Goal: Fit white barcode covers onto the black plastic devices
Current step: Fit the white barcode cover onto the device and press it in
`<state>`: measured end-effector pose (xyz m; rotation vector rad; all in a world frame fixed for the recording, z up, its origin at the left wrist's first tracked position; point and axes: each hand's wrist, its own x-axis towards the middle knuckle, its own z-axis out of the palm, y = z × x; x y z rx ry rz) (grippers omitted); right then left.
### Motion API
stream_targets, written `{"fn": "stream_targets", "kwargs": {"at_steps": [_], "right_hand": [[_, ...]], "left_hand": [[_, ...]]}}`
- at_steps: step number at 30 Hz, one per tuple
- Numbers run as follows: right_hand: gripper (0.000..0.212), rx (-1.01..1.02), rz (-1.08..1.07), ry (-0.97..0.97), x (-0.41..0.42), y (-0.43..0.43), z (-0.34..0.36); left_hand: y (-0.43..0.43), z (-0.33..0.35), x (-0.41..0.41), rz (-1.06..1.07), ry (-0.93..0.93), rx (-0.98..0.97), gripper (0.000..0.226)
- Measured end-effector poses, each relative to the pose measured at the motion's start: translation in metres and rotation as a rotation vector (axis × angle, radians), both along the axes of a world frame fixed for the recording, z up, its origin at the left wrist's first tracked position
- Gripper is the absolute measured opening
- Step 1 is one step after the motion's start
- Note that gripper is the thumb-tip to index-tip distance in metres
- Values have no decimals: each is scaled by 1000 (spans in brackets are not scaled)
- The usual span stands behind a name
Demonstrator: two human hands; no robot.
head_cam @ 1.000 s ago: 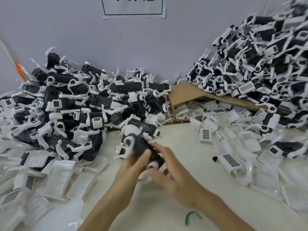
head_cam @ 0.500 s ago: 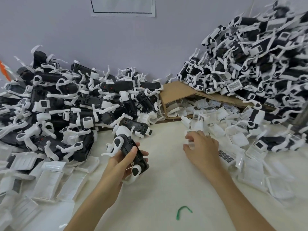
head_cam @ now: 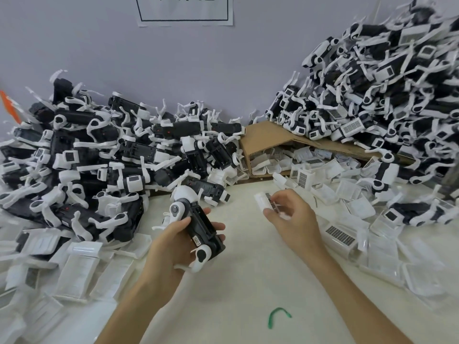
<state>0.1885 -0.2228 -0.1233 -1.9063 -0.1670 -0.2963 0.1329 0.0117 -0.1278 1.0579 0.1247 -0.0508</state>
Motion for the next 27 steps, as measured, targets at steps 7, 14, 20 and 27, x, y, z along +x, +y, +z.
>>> {"fn": "stream_targets", "kwargs": {"at_steps": [7,14,20,27], "right_hand": [[21,402,406,227,-21,18,15],[33,333,557,149,-36,34,12],[32,314,578,141,-37,34,10],[30,359,617,154,-37,34,11]], "left_hand": [[-6,3,-19,-14,-47,163,51],[-16,11,-30,-114,-81,270,43],[-19,12,-32,-129,-86,289,42],[-18,15,-34,-115,-106,289,44]]}}
